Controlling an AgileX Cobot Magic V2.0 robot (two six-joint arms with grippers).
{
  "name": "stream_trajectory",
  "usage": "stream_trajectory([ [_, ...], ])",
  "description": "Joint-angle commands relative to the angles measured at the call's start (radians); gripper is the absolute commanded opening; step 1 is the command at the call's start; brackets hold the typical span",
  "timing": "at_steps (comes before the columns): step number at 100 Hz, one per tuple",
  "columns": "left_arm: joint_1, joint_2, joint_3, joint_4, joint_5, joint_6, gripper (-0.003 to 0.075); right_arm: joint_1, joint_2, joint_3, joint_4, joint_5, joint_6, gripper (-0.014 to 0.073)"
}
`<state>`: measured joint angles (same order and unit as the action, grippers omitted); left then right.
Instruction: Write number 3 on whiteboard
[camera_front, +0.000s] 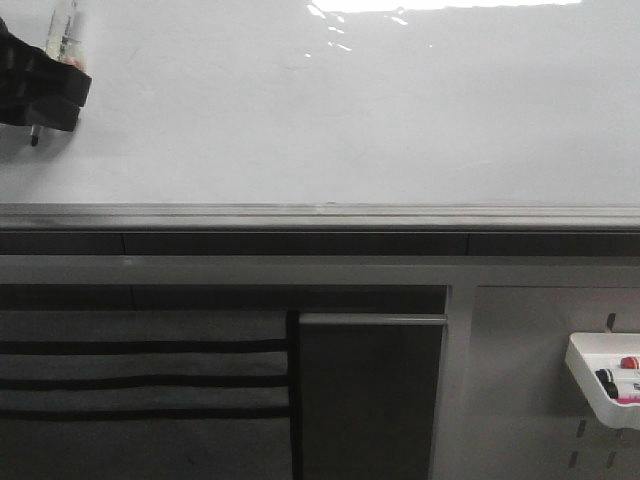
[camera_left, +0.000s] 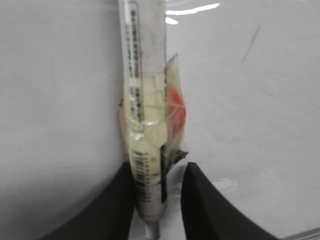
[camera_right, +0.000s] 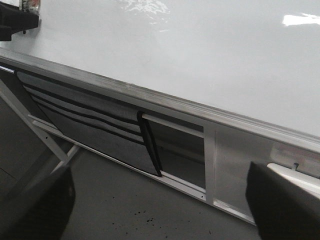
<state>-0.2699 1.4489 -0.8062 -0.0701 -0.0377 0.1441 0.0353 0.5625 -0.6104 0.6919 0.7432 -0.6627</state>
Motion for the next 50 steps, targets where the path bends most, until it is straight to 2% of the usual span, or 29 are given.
stream_trajectory([
  [1,-0.007,-0.026,-0.031,-0.007,-0.072,0.000,0.0087,-0.008,0.012,-0.037,0.038,-0.055,-0.012,0.0624],
  [20,-0.007,-0.037,-0.031,0.012,-0.048,0.008,-0.0020,-0.008,0.016,-0.044,0.038,-0.023,0.001,0.0624],
  [26,-0.007,-0.054,-0.035,0.054,-0.009,0.009,-0.0018,-0.008,0.031,-0.062,0.038,0.020,0.004,0.0624],
  [42,-0.009,-0.117,-0.093,0.104,0.269,0.028,-0.0018,-0.008,0.110,-0.140,0.040,0.132,0.010,0.0624],
  [50,-0.019,-0.150,-0.133,0.085,0.440,0.118,-0.0018,-0.004,0.171,-0.194,0.044,0.201,-0.002,0.0624],
])
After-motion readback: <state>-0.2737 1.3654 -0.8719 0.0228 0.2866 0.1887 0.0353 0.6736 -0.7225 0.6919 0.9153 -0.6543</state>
